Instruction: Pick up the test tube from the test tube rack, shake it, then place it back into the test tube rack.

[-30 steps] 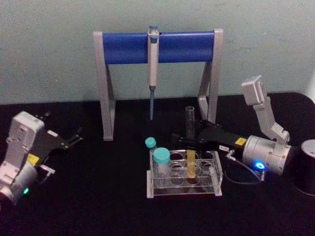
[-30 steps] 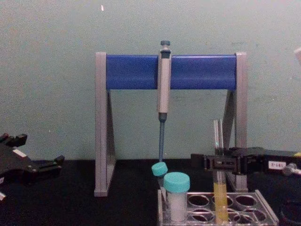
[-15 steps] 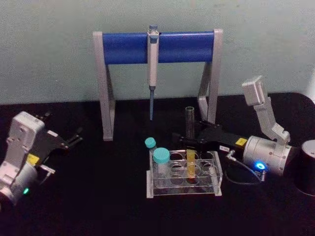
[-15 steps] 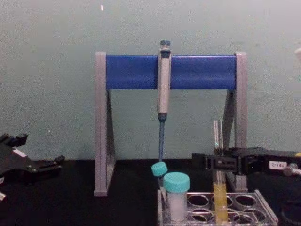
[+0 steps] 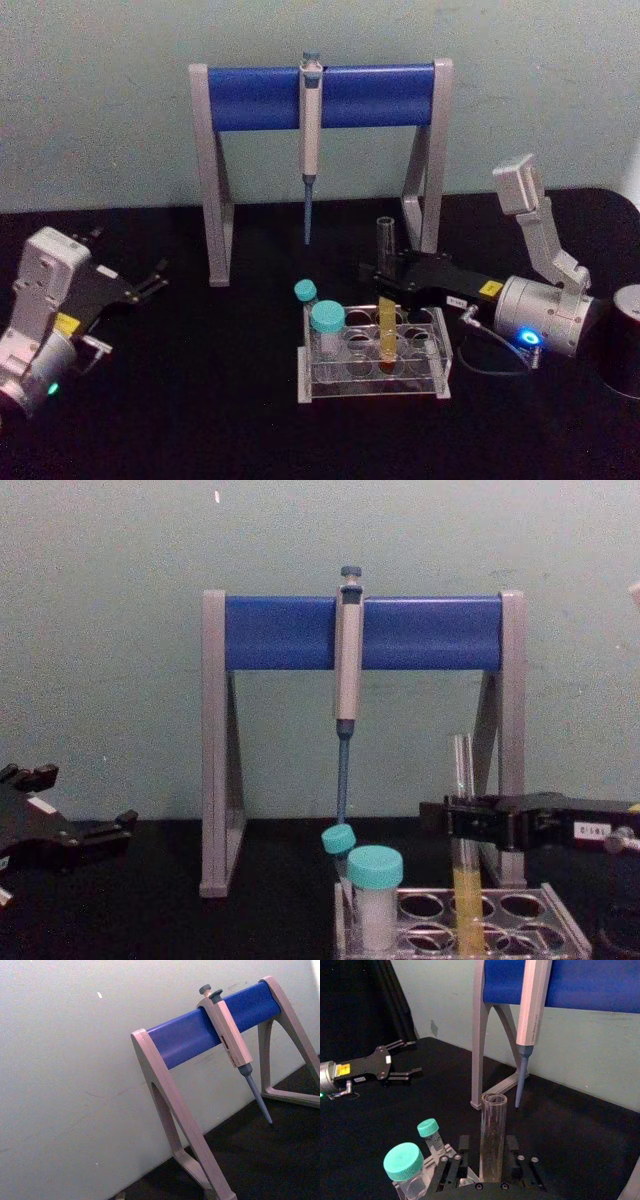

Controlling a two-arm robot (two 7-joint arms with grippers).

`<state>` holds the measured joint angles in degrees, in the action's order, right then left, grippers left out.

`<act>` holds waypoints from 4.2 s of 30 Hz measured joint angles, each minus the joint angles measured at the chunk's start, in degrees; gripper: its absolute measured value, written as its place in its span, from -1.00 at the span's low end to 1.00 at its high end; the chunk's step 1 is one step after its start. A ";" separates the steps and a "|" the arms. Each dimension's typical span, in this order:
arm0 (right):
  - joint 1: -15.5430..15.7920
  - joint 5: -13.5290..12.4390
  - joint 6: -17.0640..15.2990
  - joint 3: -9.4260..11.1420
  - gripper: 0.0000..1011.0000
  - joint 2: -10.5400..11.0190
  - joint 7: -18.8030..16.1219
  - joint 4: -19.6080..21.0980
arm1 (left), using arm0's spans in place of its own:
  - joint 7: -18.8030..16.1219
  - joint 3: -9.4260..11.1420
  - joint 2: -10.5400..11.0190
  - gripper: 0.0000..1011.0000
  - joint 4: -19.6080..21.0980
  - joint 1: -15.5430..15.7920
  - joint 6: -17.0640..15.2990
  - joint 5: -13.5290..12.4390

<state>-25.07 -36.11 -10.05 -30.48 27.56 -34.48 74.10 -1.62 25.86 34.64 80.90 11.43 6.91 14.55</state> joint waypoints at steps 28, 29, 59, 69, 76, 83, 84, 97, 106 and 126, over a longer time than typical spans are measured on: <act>0.19 0.74 1.66 -0.28 -0.56 0.24 -0.08 0.35 | 0.00 0.00 0.00 1.00 0.00 0.00 0.00 0.00; 0.26 0.91 1.98 -0.28 -0.56 0.28 -0.08 0.44 | 0.00 0.00 0.00 1.00 0.00 0.00 0.00 0.00; 6.43 4.40 10.08 4.75 -0.56 2.74 2.93 12.31 | 0.00 0.00 0.00 1.00 0.00 0.00 0.00 0.00; 6.27 4.65 11.49 5.47 -0.56 1.80 2.16 11.96 | 0.00 0.00 0.00 1.00 0.00 0.00 0.00 0.00; 6.09 4.92 11.91 5.90 -0.56 1.40 2.14 11.51 | 0.00 0.00 0.00 1.00 0.00 0.00 0.00 0.00; 7.48 5.08 12.00 7.30 -0.56 1.85 3.60 12.40 | 0.00 0.00 0.00 1.00 0.00 0.00 0.00 0.00; 8.08 5.08 12.00 7.77 -0.56 2.10 4.02 12.92 | 0.00 0.00 0.00 1.00 0.00 0.00 0.00 0.00; 14.16 3.82 11.27 10.33 -0.56 5.00 4.32 18.49 | 0.00 0.00 0.00 1.00 0.00 0.00 0.00 0.00; 12.71 2.57 11.41 7.59 -0.56 3.97 0.41 17.83 | 0.00 0.00 0.00 1.00 0.00 0.00 0.00 0.00; 4.67 4.85 14.35 6.40 -0.56 -1.37 2.44 7.80 | 0.00 0.00 0.00 1.00 0.00 0.00 0.00 0.00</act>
<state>-20.39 -31.26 4.30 -24.08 26.18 -32.04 81.90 -1.62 25.86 34.64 80.90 11.43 6.91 14.55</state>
